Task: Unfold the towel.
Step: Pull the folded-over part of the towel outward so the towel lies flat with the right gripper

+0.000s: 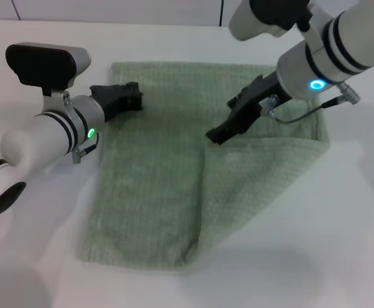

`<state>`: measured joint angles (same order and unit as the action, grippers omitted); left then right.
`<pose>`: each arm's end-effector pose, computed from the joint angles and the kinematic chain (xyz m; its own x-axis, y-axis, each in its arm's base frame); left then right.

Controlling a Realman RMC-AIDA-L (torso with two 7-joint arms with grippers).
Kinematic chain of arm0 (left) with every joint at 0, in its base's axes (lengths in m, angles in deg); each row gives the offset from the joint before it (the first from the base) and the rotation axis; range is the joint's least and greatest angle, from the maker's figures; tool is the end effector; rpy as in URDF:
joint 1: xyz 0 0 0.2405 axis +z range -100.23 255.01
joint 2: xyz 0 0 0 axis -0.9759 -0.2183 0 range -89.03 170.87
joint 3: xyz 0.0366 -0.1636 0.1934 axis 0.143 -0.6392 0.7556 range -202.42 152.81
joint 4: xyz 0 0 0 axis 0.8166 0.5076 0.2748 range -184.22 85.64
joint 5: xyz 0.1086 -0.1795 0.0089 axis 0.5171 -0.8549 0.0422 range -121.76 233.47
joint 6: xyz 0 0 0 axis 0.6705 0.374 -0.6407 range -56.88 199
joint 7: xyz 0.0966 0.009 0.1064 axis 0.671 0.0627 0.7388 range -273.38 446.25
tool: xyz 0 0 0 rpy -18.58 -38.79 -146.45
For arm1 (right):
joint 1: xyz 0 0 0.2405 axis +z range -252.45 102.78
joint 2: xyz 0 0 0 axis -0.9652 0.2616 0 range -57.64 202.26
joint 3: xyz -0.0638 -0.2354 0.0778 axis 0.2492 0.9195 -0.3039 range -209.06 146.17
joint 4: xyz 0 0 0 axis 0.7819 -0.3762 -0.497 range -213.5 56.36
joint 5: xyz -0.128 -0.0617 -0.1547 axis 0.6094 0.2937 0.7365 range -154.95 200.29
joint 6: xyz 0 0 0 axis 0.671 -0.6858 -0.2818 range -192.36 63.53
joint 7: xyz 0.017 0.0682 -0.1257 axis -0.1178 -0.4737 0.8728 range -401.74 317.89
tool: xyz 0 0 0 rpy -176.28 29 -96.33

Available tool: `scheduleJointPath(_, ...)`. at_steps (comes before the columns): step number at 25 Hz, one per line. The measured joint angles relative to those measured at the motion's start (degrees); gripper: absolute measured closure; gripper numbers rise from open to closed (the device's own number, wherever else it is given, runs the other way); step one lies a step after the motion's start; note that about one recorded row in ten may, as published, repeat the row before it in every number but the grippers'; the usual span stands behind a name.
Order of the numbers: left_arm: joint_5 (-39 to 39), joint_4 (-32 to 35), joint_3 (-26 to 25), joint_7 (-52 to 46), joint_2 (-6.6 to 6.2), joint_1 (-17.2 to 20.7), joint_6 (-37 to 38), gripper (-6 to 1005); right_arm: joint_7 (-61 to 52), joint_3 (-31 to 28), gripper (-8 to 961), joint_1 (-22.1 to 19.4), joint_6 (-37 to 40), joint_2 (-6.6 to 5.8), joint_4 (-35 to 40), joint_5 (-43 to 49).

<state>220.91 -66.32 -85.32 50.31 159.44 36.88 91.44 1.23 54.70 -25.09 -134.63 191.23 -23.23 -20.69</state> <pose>-0.2721 0.4096 -0.0862 0.6469 0.4825 0.5904 0.7574 -0.3165 -0.5712 0.1240 0.3983 -0.0657 0.8916 -0.4229 0.1619 -0.3600 -0.8789 -0.3129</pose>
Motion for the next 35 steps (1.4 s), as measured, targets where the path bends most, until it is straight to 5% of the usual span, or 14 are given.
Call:
scheduleJointPath(15, 0.01, -0.01, -0.22, 0.00, -0.05, -0.02, 0.09, 1001, 8.20, -0.60, 130, 2.70, 2.82, 0.22, -10.59, -4.93)
scheduleJointPath(35, 0.08, 0.06, 0.20, 0.00, 0.08, -0.01, -0.23, 1001, 10.67, 0.16, 133, 3.13, 6.21, 0.46, -14.44, -6.71)
